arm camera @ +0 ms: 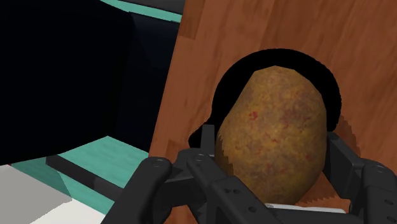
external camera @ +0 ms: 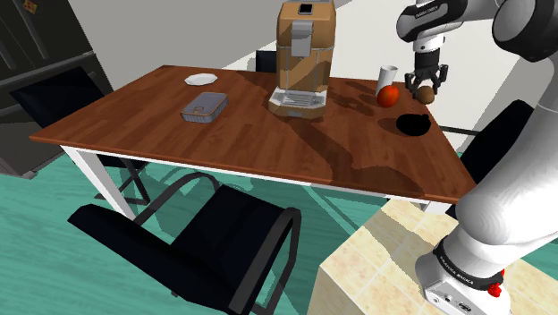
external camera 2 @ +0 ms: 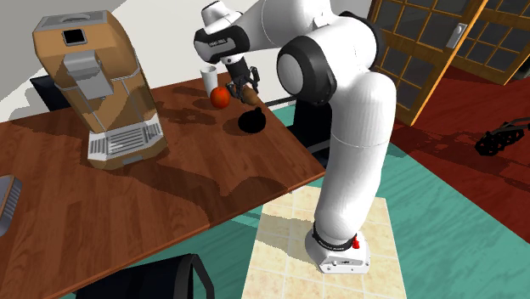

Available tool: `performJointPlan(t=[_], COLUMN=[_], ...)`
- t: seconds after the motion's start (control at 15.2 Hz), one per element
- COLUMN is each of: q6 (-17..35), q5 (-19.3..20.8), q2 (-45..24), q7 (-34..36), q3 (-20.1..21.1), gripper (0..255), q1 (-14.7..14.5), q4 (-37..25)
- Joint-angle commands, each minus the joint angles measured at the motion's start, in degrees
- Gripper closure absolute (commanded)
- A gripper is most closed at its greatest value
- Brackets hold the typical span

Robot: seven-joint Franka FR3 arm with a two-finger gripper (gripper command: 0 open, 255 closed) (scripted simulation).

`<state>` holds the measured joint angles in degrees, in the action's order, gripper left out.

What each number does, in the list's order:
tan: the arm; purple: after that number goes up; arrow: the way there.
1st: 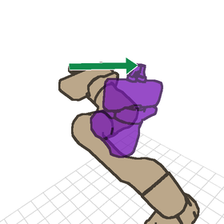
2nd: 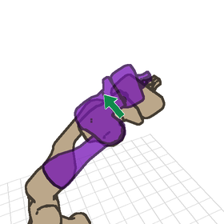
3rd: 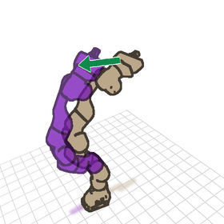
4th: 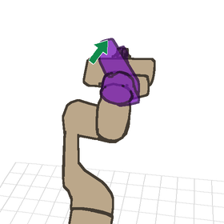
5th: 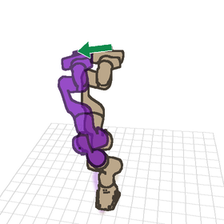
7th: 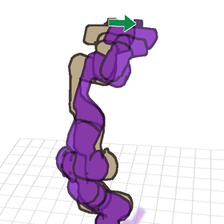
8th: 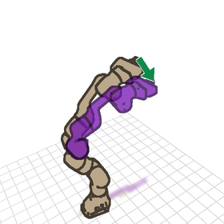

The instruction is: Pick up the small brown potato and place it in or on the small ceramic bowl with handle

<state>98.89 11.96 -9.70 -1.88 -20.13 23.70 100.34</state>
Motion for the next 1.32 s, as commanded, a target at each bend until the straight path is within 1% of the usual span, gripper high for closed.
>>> performJointPlan(t=[0.0,0.66,1.12,1.19,1.25], q6=[1.5,8.3,8.3,8.3,8.3], q5=[-0.1,-0.5,-0.5,-0.5,-0.5], q2=[-0.6,-2.7,-2.7,-2.7,-2.7], q7=[0.1,1.2,1.1,1.1,1.1], q3=[0.0,0.0,0.0,0.0,0.0], gripper=[255,255,255,0,0], q1=[0.1,0.4,0.4,0.4,0.4], q4=[0.8,5.8,5.8,5.8,5.8])
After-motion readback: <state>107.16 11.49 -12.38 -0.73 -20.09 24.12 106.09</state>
